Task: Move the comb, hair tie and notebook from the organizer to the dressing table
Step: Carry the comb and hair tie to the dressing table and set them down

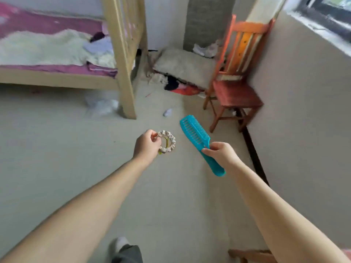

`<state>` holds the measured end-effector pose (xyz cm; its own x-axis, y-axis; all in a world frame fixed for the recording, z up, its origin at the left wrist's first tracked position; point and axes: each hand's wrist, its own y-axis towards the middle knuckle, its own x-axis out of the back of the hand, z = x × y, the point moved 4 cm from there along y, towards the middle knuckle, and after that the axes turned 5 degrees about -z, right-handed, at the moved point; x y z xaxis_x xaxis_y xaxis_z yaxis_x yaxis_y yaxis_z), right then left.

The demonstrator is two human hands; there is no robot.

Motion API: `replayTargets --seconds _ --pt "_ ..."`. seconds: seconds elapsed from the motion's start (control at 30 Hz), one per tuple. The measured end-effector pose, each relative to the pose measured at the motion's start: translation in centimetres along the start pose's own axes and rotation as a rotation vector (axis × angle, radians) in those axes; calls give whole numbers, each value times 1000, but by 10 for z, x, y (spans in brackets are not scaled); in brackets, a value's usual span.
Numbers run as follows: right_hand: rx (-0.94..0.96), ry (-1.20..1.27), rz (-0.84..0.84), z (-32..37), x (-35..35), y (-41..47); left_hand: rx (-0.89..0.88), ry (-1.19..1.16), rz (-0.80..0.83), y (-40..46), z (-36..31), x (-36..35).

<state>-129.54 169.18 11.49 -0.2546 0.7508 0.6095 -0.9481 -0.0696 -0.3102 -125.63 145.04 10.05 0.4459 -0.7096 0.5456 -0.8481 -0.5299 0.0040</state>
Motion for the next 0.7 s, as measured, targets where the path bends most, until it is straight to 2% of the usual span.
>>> replayTargets --seconds 0.17,0.33,0.53,0.7 --pt "173 -76 248 148 -191 15 185 41 -293 38 127 188" --pt "289 -126 453 278 -363 -3 314 98 -497 57 224 361" --pt "434 -238 599 405 -520 -14 443 121 -677 80 318 499" --pt "542 -257 668 512 -646 -3 476 106 -790 139 388 598"
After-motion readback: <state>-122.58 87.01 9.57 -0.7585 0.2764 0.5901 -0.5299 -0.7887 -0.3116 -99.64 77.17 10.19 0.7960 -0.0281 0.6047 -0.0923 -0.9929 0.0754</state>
